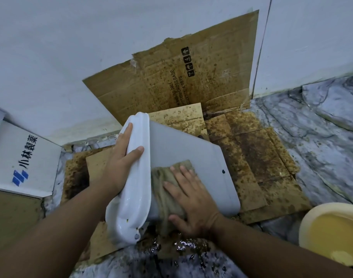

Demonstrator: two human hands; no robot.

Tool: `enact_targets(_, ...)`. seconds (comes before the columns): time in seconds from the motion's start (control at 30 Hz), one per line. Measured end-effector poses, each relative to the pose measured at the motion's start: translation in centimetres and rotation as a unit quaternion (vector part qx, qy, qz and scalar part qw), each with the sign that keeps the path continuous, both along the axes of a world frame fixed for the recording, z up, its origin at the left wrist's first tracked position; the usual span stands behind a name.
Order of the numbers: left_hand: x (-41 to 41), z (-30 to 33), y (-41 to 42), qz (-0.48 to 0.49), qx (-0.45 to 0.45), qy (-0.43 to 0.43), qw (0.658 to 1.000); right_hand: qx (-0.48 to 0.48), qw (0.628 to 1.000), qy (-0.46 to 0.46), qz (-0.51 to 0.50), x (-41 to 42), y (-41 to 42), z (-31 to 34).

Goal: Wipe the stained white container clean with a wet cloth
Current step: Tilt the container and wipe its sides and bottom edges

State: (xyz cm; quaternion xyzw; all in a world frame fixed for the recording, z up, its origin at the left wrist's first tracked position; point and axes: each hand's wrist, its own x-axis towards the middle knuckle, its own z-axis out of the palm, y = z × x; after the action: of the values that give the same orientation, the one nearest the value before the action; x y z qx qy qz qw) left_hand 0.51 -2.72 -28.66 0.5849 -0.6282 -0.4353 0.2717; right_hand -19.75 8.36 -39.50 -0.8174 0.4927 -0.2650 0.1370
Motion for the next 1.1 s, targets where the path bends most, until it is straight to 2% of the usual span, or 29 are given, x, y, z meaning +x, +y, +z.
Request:
enact_targets(0.1,0.4,-0.1,0.2,0.002,0.002,-0.009,1.000,0.059,0.998,-0.013,-0.027,-4.9,0.7,-4.1)
enact_targets(0.23,0.2,-0.3,0.3,-0.007,-0.006,-0.012,1.000,0.165,0.971,-0.082,-0.153,-10.1,3.0,-9.3)
enact_targets(0.33,-0.4,-0.1,0.3,-0.012,-0.006,-0.016,1.000,0.211,0.945,-0.122,-0.220,-10.3,2.8,-9.9)
enact_targets(0.43,-0.6,0.1,0.3,-0.008,-0.004,-0.014,1.000,0.205,0.938,-0.112,-0.256,-7.9,2.2,-8.3)
enact_targets(0.5,-0.5,0.0,0.2,-0.004,-0.006,-0.014,1.000,0.185,0.945,-0.108,-0.247,-5.2,2.0,-5.9)
enact_targets(0.67,0.2,-0.3,0.1,-0.003,-0.003,0.000,1.000,0.108,0.986,-0.104,-0.077,2.2,0.0,2.3)
enact_targets(0.8,0.3,-0.3,0.1,-0.010,-0.012,-0.008,1.000,0.111,0.979,-0.160,-0.057,2.2,-1.7,2.9)
enact_targets(0.87,0.0,-0.1,0.2,-0.012,-0.023,-0.028,0.999,0.152,0.960,-0.207,-0.112,0.9,-1.8,1.7)
enact_targets(0.97,-0.6,0.6,0.3,-0.021,-0.020,-0.083,0.996,0.257,0.886,-0.298,-0.246,-0.8,-1.5,2.2)
enact_targets(1.07,-0.4,1.1,0.4,-0.041,-0.027,-0.136,0.989,0.297,0.811,-0.428,-0.266,-1.3,-0.4,5.0)
enact_targets(1.1,-0.3,1.1,0.5,-0.053,-0.033,-0.151,0.987,0.301,0.803,-0.458,-0.235,-1.5,0.4,6.1)
